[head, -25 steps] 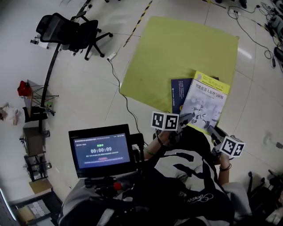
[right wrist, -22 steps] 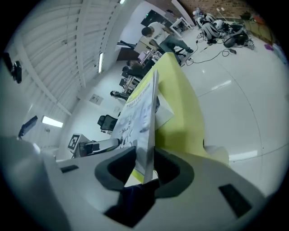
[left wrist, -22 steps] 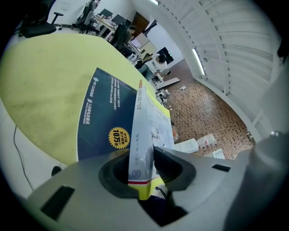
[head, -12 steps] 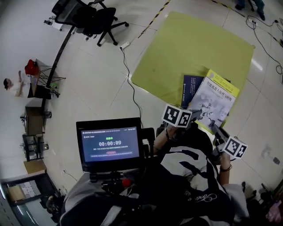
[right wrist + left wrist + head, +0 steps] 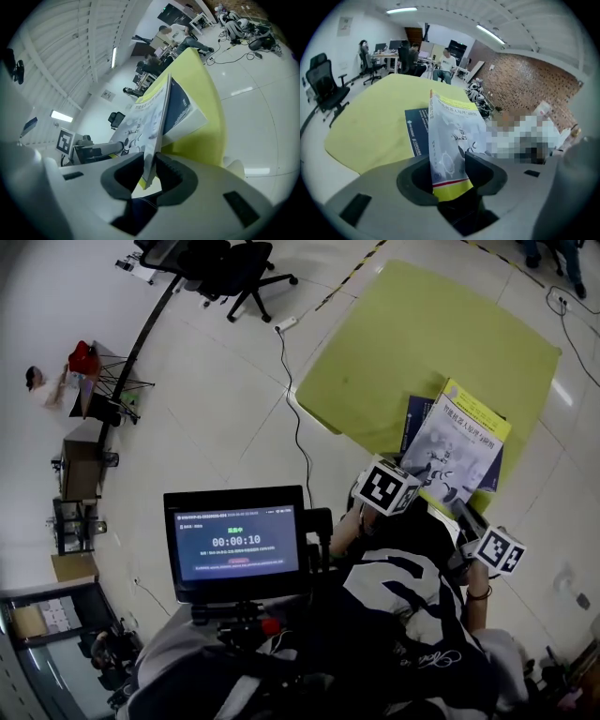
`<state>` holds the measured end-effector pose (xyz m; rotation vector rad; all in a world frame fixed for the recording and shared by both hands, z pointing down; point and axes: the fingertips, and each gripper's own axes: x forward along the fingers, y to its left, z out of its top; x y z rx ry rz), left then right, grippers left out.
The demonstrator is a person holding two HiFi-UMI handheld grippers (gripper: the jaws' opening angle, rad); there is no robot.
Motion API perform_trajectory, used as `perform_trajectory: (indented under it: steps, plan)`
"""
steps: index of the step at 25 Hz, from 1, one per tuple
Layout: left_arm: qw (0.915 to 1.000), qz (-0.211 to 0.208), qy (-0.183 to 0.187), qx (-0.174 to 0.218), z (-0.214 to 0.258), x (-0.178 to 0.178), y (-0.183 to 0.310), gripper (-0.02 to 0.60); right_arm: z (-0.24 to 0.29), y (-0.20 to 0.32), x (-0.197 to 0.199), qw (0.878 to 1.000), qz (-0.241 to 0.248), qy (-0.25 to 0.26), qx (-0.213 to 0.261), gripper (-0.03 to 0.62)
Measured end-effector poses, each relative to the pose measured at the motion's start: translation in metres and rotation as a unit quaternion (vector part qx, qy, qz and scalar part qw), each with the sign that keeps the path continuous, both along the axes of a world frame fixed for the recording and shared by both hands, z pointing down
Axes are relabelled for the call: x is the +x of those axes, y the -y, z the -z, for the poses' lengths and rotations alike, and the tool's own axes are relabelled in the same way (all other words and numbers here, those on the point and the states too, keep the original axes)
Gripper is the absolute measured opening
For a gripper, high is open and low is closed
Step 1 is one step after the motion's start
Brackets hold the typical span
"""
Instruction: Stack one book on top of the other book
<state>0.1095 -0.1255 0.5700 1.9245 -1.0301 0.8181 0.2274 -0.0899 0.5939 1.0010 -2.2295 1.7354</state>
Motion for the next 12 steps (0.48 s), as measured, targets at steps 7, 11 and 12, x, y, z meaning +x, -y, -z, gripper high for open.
perform_trajectory:
  steps: [7,11,12]
  plan:
    - [0.9784,0.069,-0.156,-0.117,-0.006,-0.011,-0.007,0.167,-0.008,0.006,-0.002,1.000,-0.030,-0.004,0.005,0.077]
    - [0.9352,0.138,-0.269,-0.185,-0.008,-0.019,-0.017,0.167,-0.003,0.010,-0.001,0.998,-0.057,-0.014,0.012,0.077]
    - [0.9300,0.143,-0.275,-0.197,-0.007,-0.024,-0.021,0.167,0.003,0.010,-0.002,0.998,-0.064,-0.018,0.014,0.077]
